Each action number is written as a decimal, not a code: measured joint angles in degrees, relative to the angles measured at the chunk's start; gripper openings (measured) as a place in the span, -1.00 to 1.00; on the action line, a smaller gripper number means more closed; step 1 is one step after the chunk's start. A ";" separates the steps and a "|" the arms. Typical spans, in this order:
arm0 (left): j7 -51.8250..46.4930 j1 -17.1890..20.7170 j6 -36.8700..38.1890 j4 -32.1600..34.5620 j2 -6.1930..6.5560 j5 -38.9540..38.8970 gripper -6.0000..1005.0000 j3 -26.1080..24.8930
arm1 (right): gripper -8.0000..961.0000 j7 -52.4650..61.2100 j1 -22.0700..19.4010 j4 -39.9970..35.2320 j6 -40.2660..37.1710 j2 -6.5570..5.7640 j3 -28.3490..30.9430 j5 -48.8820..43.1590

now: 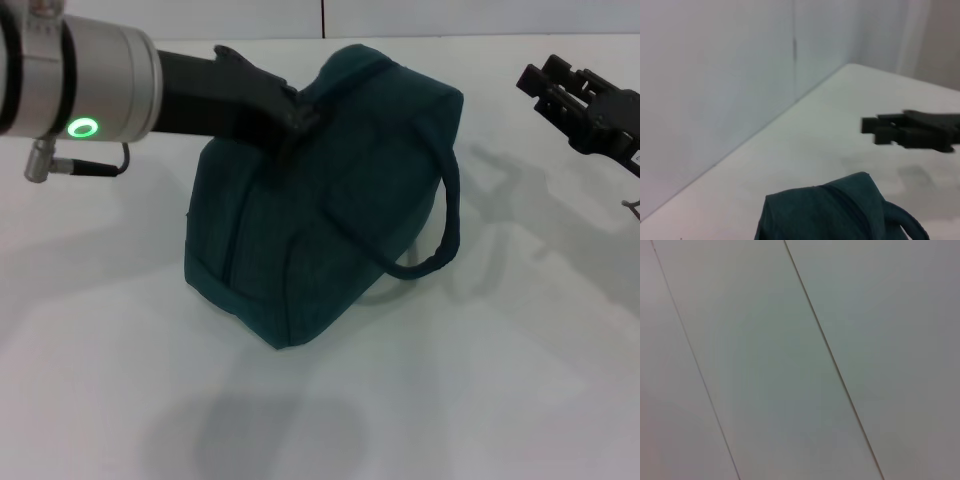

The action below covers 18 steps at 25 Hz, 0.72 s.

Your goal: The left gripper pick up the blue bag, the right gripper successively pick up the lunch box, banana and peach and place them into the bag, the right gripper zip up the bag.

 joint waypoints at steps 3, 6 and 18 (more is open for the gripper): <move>-0.79 0.75 -1.37 -0.41 -0.07 -2.44 -0.77 -1.35 | -0.25 0.06 -0.52 0.00 -0.50 0.02 0.00 0.01; -1.55 1.23 -1.97 -1.01 -0.07 -4.10 -0.76 -2.53 | -0.02 0.19 -0.78 0.00 -0.98 0.00 -0.01 0.01; 24.93 12.33 -6.37 -5.55 -0.05 -26.25 0.25 -7.09 | 0.73 0.54 -5.50 -4.99 -18.06 -4.99 -0.27 -2.30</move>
